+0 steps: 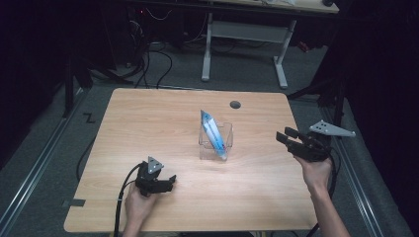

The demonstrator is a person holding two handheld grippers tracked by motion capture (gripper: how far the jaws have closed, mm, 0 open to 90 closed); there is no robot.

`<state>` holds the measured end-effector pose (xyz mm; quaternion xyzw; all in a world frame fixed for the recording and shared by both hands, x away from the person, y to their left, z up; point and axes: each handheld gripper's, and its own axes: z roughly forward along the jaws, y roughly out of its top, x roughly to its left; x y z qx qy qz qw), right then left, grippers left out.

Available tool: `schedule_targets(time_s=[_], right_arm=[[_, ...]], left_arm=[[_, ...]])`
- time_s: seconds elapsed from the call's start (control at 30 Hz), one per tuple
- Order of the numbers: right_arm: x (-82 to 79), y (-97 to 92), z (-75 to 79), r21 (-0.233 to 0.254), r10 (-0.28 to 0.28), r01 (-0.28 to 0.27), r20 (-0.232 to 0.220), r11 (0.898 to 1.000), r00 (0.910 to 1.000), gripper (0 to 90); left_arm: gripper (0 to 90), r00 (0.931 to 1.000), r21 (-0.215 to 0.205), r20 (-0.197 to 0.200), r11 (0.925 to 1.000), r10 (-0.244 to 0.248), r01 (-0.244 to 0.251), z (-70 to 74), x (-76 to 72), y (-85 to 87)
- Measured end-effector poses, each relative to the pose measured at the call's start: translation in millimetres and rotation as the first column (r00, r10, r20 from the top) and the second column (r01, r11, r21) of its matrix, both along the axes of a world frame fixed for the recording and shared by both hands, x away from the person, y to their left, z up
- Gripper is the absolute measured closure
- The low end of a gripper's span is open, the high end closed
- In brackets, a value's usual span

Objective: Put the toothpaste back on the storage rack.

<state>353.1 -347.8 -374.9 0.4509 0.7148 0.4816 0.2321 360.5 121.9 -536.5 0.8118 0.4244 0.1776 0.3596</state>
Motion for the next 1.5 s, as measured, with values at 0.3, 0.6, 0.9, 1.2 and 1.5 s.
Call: schedule_targets(time_s=[0.3,0.6,0.9,1.2,1.5], right_arm=[[-4.8,-5.0,-16.3,0.031,-0.009,0.01,-0.019,0.999,0.9998,53.4],[-8.9,-8.3,-33.9,0.048,-0.001,0.003,-0.045,0.999,0.999,52.4],[-9.9,-6.0,-53.0,0.057,-0.003,0.007,-0.078,0.998,0.997,52.4],[-11.3,-3.0,-68.4,0.059,-0.002,0.008,-0.107,0.998,0.9942,52.3],[-11.5,0.5,-80.6,0.042,-0.002,0.008,-0.127,0.999,0.9919,52.3]], left_arm=[[19.2,1.0,0.0,0.0,1.0,0.001,-0.001,0.0,0.0,-0.1],[19.2,1.0,0.0,0.001,1.0,0.002,-0.002,-0.1,0.0,-0.2],[19.2,1.0,0.0,0.002,1.0,0.002,-0.002,-0.1,0.0,-0.2],[19.2,1.0,-0.001,0.001,1.0,0.003,-0.003,-0.1,0.0,-0.3],[19.2,1.0,0.002,0.001,1.0,0.002,-0.002,0.0,0.0,-0.2]])
